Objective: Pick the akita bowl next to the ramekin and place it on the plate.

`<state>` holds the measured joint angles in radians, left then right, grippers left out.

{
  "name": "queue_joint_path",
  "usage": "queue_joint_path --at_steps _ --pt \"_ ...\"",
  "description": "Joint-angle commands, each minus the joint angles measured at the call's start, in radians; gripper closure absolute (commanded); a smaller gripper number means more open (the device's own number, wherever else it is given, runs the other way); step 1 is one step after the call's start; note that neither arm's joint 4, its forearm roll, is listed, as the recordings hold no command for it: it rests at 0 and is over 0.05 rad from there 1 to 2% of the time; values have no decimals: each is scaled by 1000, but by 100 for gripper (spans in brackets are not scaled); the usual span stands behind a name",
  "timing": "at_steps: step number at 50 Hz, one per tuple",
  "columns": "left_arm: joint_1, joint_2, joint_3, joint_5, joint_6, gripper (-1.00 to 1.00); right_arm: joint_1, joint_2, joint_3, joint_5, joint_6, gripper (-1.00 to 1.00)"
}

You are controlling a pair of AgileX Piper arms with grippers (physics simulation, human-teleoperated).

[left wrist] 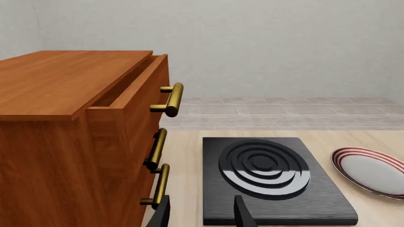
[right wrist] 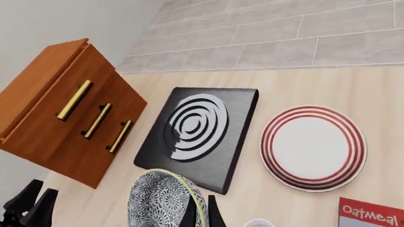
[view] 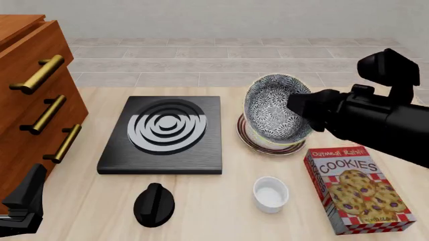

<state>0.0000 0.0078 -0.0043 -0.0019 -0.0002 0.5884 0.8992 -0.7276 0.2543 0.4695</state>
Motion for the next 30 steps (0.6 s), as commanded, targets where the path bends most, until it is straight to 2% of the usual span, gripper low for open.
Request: queue_joint_path --at_steps 1,10,14,20,24,30 --pt "0 0 0 0 0 -100 -46 36 -12 -62 39 100" --pt "0 0 0 0 0 -100 -113 72 -35 -94 40 100" --pt "0 0 0 0 0 -100 -130 100 -35 -120 69 100" --pt "0 0 0 0 0 -100 -148 128 -36 -140 76 100" --pt "0 0 0 0 0 -100 -173 151 -28 -167 116 100" --pt "0 0 0 0 0 -100 -183 167 -22 -192 132 100"
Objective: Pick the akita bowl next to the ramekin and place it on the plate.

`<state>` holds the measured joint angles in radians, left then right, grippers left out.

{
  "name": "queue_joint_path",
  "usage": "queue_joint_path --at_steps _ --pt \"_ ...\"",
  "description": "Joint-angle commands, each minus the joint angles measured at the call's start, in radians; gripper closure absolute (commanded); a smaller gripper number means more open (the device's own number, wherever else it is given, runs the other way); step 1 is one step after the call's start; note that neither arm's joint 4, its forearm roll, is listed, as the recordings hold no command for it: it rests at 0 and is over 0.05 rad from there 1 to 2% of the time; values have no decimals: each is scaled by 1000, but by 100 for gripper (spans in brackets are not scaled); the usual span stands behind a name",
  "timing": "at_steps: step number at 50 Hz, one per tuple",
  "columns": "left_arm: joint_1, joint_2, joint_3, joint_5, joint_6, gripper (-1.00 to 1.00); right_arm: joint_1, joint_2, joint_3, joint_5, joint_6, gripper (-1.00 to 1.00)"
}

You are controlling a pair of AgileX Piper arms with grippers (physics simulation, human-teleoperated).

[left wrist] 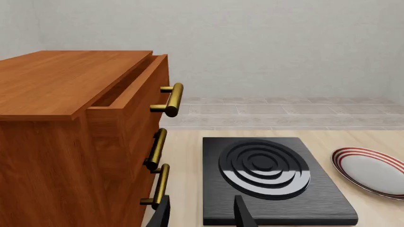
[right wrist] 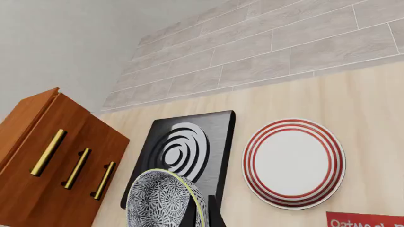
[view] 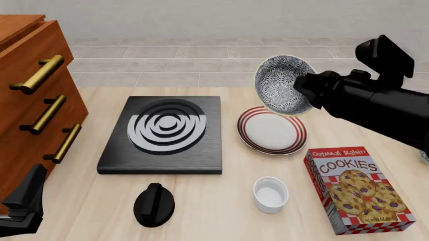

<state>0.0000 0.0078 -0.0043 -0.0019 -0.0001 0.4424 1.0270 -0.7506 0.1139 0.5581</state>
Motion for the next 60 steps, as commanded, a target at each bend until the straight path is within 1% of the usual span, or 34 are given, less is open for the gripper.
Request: queue_joint_path --at_steps 1,6,7,10,11,13,14,16,17,18,22,23,24,26,27,29,30,31,32,34,35,36,37,41,45,49,50,52,53,54,55,60 --pt "0 0 0 0 0 -100 -46 44 1 -57 48 100" --pt "0 0 0 0 0 -100 -54 69 6 -82 69 100" --pt "0 0 0 0 0 -100 -67 73 6 -91 76 100" --pt "0 0 0 0 0 -100 -63 86 13 -115 105 100" --pt "0 0 0 0 0 -100 -63 88 12 -116 104 100" --pt "0 0 0 0 0 -100 -69 97 19 -136 119 100" --pt "0 0 0 0 0 -100 -73 103 17 -137 114 100" --pt "0 0 0 0 0 -100 -80 122 25 -157 135 100" --pt "0 0 0 0 0 -100 -80 122 25 -157 135 100" --pt "0 0 0 0 0 -100 -97 139 16 -159 128 100" --pt "0 0 0 0 0 -100 -118 154 10 -163 137 100" --pt "0 0 0 0 0 -100 -123 159 4 -159 131 100" --pt "0 0 0 0 0 -100 -143 169 4 -169 145 100" --pt "0 0 0 0 0 -100 -151 177 -7 -166 143 100" --pt "0 0 0 0 0 -100 -150 178 -4 -172 153 100" --pt "0 0 0 0 0 -100 -167 187 -12 -175 153 100" --pt "0 0 0 0 0 -100 -174 193 -8 -185 165 100" --pt "0 0 0 0 0 -100 -182 198 -16 -184 154 100" --pt "0 0 0 0 0 -100 -186 208 -15 -191 167 100" --pt "0 0 0 0 0 -100 -183 217 -17 -200 171 100" --pt "0 0 0 0 0 -100 -181 222 -14 -207 183 100" --pt "0 0 0 0 0 -100 -182 228 -19 -209 181 100" --pt "0 0 0 0 0 -100 -178 236 -15 -217 195 100" --pt "0 0 0 0 0 -100 -184 250 -20 -227 200 100" --pt "0 0 0 0 0 -100 -182 270 -18 -245 226 100" --pt "0 0 0 0 0 -100 -185 286 -23 -251 233 100" --pt "0 0 0 0 0 -100 -181 292 -23 -256 246 100" --pt "0 0 0 0 0 -100 -188 293 -26 -255 244 100" --pt "0 0 0 0 0 -100 -191 298 -26 -261 253 100" --pt "0 0 0 0 0 -100 -208 301 -31 -261 248 100" --pt "0 0 0 0 0 -100 -194 307 -29 -265 259 100" --pt "0 0 0 0 0 -100 -209 323 -39 -263 258 100"
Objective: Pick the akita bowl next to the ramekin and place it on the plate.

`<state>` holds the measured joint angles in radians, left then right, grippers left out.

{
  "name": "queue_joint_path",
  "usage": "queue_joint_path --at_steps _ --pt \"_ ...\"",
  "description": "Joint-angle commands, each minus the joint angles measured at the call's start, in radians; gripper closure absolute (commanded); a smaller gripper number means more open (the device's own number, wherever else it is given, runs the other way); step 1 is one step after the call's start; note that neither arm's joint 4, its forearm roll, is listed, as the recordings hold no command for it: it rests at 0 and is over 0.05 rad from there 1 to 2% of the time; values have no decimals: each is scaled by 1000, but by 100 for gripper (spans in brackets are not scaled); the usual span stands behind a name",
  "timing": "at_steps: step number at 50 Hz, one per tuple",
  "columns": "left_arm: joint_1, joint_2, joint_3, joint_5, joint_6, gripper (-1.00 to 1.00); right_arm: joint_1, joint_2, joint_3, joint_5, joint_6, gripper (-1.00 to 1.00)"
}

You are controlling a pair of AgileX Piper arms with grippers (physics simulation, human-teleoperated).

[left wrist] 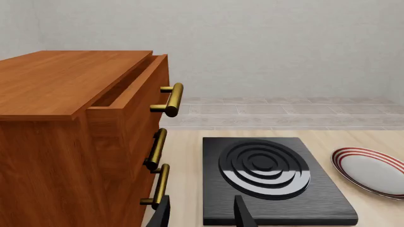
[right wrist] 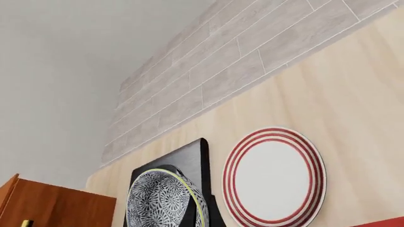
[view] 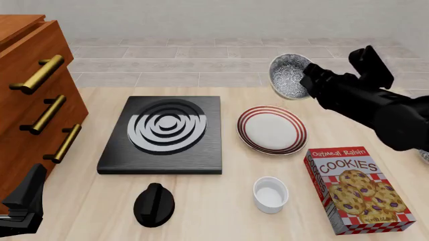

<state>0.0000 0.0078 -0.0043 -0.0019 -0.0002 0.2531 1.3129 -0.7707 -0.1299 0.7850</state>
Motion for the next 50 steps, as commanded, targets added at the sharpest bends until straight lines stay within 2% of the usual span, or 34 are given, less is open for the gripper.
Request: queue_joint_path --at_steps 1,7,16,23,35,45,50 --pt "0 0 0 0 0 -100 -19 41 -20 -19 33 100" --pt "0 0 0 0 0 -100 -32 57 -34 -13 40 100" --pt "0 0 0 0 0 -100 -97 111 -62 -11 34 100" --pt "0 0 0 0 0 -100 -118 143 -75 -28 55 100" --pt "0 0 0 0 0 -100 -112 202 -83 -63 100 100" --pt "0 0 0 0 0 -100 -77 254 -54 -122 179 100" --pt "0 0 0 0 0 -100 -66 261 -47 -130 197 100"
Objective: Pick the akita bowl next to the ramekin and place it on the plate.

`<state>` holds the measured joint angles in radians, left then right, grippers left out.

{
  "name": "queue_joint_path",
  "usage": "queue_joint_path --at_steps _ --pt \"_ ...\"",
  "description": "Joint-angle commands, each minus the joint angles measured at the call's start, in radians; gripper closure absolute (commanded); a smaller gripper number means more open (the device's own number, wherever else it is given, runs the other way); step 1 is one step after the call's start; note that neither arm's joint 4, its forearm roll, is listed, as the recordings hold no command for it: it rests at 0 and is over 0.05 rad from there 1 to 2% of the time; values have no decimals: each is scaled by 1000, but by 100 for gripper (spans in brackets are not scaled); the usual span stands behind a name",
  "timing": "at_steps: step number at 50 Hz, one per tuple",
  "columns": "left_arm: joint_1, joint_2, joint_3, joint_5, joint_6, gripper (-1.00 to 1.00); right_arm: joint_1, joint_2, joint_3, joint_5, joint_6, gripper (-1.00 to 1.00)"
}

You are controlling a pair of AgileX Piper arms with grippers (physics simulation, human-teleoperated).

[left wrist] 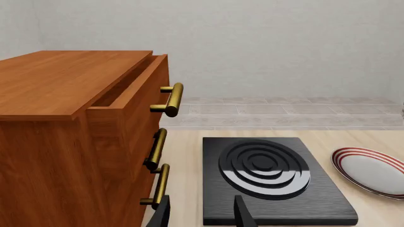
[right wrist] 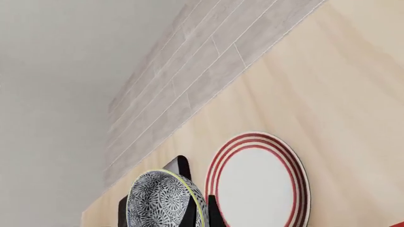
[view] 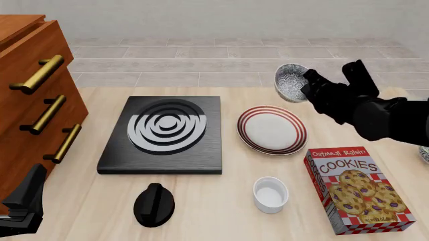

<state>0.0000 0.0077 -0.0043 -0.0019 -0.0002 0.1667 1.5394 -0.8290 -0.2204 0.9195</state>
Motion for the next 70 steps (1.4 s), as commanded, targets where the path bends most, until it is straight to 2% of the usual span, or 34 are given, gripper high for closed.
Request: queue_joint_path --at_steps 1,5,13,15,16,25,38,39,40,43,49,70 --pt "0 0 0 0 0 -100 11 37 8 -31 60 100" --pt "0 0 0 0 0 -100 26 49 17 -41 84 100" --pt "0 0 0 0 0 -100 -4 62 13 -25 87 100" --pt "0 0 0 0 0 -100 6 70 19 -29 102 100" --pt "0 0 0 0 0 -100 -5 67 11 -21 88 100" --pt "0 0 0 0 0 -100 -29 88 2 9 82 100" --pt "0 0 0 0 0 -100 -23 116 -9 29 65 100" --pt "0 0 0 0 0 -100 -38 117 -18 37 50 100" --pt "0 0 0 0 0 -100 -12 125 -13 28 64 100" --pt "0 0 0 0 0 -100 -8 138 -20 28 63 100" --pt "0 0 0 0 0 -100 -15 172 -44 30 50 100" --pt "0 0 0 0 0 -100 -6 284 -74 -19 69 100"
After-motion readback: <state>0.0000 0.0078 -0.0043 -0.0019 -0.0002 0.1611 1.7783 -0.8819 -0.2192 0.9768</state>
